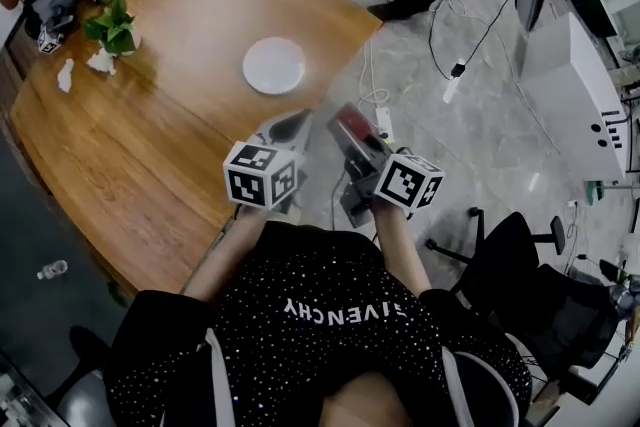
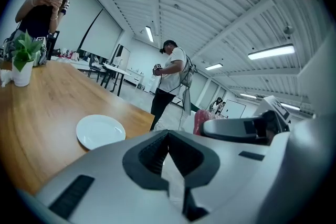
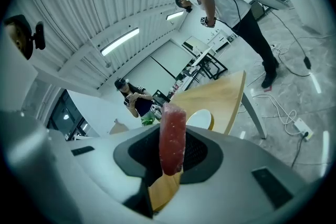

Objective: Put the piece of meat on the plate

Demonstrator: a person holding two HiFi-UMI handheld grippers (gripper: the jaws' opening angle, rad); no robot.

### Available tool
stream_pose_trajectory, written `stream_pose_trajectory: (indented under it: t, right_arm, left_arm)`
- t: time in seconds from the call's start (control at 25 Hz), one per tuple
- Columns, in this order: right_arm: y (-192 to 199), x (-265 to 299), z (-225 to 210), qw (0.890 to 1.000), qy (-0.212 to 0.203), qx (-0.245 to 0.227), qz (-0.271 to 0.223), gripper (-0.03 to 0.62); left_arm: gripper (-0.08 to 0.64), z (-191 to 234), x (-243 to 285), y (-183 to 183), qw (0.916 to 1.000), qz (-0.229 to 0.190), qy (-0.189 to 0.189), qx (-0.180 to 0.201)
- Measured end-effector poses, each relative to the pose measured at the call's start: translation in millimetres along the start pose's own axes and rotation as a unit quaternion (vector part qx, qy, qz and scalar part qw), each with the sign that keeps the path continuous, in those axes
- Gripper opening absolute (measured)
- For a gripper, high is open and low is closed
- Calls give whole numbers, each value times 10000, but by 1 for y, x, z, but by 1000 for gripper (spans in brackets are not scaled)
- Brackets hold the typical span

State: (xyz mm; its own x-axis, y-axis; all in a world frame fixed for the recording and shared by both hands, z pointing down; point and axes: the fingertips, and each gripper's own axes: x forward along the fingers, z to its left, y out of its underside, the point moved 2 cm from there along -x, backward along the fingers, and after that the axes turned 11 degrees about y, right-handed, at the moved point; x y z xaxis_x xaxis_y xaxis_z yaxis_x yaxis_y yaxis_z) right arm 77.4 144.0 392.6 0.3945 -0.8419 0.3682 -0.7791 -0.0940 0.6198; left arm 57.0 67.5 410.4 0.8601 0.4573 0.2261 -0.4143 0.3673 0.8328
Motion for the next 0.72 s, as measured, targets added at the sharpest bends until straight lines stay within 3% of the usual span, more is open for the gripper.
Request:
stream_pose_trajectory:
  t: [0.48, 0.72]
  right_arm:
    - [-59, 90, -10, 9990, -46, -116, 422, 95]
    - [-67, 127, -13, 9971, -66, -166, 737, 95]
  left_arm:
    - [9, 75, 49, -56, 9996, -123, -197, -157]
    - [9, 115, 49, -61, 9982, -205, -416, -380]
